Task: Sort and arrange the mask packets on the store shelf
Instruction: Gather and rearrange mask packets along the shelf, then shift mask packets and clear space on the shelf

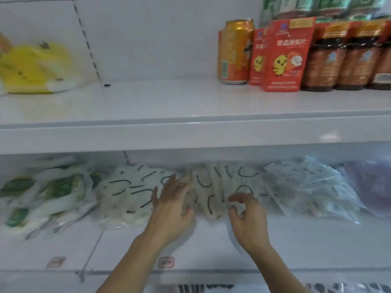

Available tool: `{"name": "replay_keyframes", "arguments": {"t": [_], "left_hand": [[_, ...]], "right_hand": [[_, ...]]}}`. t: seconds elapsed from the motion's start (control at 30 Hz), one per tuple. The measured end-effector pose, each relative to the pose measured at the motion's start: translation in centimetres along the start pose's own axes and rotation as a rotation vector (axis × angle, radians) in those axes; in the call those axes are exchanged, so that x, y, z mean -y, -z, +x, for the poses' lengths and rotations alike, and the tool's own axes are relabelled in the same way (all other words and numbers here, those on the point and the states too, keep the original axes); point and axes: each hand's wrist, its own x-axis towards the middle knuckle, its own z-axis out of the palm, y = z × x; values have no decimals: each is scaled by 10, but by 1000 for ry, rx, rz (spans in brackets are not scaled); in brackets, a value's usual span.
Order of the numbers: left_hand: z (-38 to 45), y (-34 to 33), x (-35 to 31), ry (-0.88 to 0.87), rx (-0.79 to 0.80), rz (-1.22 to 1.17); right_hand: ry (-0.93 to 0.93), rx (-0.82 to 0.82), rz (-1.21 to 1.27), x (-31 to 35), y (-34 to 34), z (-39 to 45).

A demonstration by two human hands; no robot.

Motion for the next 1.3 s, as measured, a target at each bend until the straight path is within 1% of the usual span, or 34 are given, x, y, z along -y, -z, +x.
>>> {"name": "replay_keyframes", "arguments": {"t": [0.13, 0.23, 0.33, 0.43, 0.53, 0.7, 0.83, 0.97, 1.1, 1.2, 1.3], "left_hand": [[-63, 71, 71, 119, -208, -62], [-124, 129, 131, 221, -330, -127], [-195, 191, 191, 325, -362, -80], [-268, 250, 252, 388, -371, 2], [-339, 300, 304, 505, -413, -74], [-429, 367, 370, 684, -599, -165], [-469, 400, 414, 765, -677, -193], [-485, 423, 468, 776, -722, -222], [-484, 441, 534, 785, -688, -246], [-486, 456, 585, 820, -672, -266], [-493, 471, 637, 818, -618, -240]], "right_hand": [[83, 207, 121, 68, -82, -22], [147, 321, 235, 131, -146, -52], [252, 419, 292, 200, -217, -93], [305, 558, 390, 265, -291, -139], [397, 681, 425, 319, -352, -183], [416, 830, 444, 373, -438, -248], [414, 966, 406, 406, -503, -284], [454, 1029, 331, 438, -564, -301], [513, 1052, 257, 462, -635, -300], [480, 1080, 203, 473, -693, -298], [440, 1100, 106, 477, -750, -302]]}}
